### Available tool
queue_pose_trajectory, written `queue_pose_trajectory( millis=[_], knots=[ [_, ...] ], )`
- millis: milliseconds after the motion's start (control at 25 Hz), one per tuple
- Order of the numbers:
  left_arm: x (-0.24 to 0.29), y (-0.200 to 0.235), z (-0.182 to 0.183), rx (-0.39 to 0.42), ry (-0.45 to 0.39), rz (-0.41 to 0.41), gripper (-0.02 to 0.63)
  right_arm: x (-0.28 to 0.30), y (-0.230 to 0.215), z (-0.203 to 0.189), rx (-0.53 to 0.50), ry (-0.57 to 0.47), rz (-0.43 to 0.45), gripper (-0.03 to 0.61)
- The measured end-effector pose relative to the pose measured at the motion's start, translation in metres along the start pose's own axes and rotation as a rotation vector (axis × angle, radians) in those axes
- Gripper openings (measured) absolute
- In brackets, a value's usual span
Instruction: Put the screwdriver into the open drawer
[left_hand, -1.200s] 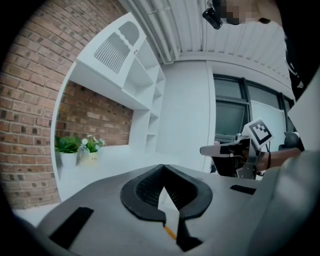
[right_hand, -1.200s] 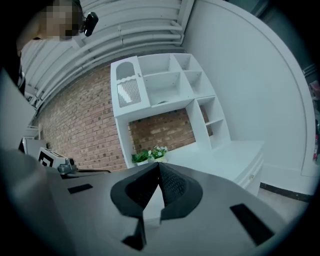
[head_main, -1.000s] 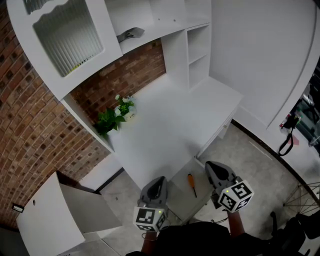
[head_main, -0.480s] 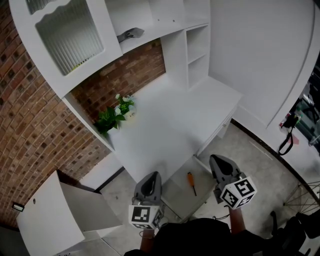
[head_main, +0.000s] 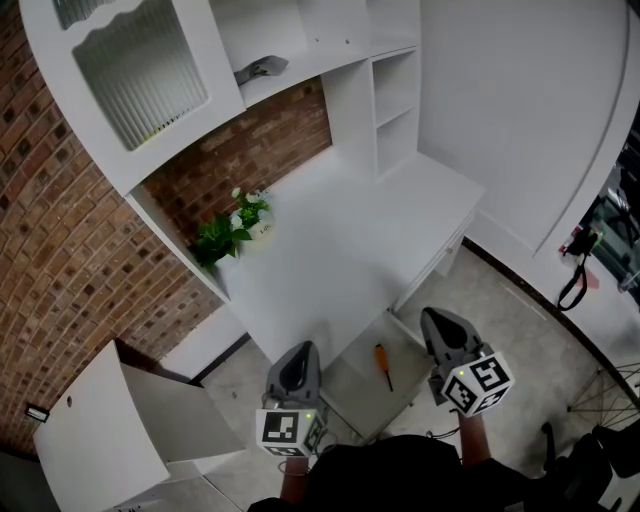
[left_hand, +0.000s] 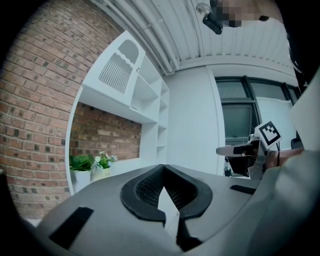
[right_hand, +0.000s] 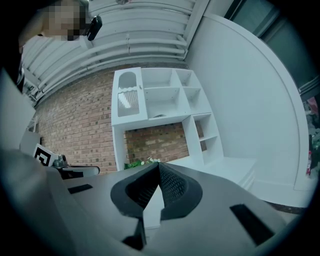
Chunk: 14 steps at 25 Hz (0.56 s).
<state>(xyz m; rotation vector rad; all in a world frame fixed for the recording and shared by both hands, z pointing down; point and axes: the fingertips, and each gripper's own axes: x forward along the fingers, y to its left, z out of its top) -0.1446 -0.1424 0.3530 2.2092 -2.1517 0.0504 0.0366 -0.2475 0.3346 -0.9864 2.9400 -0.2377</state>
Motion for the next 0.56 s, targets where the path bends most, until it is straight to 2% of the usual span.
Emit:
queue_pose_trajectory(
  millis=[560],
  knots=[
    [-0.0025, -0.0024, -0.0062, 0.0, 0.016, 0.012, 0.008, -0.0033, -0.0027, -0.0064, 0.014, 0.009, -0.003, 0.014]
  ],
)
